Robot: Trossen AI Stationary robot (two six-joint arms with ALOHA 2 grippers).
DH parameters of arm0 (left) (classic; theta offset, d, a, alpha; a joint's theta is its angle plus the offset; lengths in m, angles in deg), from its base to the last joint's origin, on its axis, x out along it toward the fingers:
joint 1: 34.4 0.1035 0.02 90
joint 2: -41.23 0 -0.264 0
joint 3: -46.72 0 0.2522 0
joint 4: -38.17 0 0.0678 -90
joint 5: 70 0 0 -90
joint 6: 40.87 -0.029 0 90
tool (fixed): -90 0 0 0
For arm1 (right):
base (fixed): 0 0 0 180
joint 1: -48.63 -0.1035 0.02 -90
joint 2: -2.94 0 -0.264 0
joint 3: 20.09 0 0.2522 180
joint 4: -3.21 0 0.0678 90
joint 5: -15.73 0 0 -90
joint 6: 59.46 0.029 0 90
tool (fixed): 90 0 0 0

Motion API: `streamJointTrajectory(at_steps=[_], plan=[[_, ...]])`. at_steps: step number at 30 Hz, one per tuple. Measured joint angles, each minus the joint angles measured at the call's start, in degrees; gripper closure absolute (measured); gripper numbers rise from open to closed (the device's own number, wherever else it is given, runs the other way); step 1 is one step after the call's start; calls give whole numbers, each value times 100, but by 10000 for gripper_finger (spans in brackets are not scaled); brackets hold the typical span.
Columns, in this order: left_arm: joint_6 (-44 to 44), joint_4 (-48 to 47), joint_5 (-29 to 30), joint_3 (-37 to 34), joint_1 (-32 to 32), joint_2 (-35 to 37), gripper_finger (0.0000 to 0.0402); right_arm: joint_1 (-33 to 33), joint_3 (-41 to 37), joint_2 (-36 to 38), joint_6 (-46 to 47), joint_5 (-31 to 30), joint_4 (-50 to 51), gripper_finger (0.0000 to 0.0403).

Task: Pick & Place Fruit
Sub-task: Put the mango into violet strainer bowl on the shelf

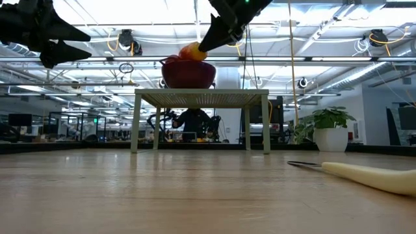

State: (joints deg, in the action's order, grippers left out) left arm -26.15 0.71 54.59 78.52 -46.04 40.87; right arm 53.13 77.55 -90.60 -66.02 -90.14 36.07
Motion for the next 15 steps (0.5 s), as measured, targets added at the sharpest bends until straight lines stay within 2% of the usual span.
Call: streamJointTrajectory(at_steps=[11,15], plan=[[48,0,2,0,-2,0,92,173,0,-48,-137,133,-42,380],[55,1,2,0,-1,0,91,241,0,-48,-181,383,-53,393]])
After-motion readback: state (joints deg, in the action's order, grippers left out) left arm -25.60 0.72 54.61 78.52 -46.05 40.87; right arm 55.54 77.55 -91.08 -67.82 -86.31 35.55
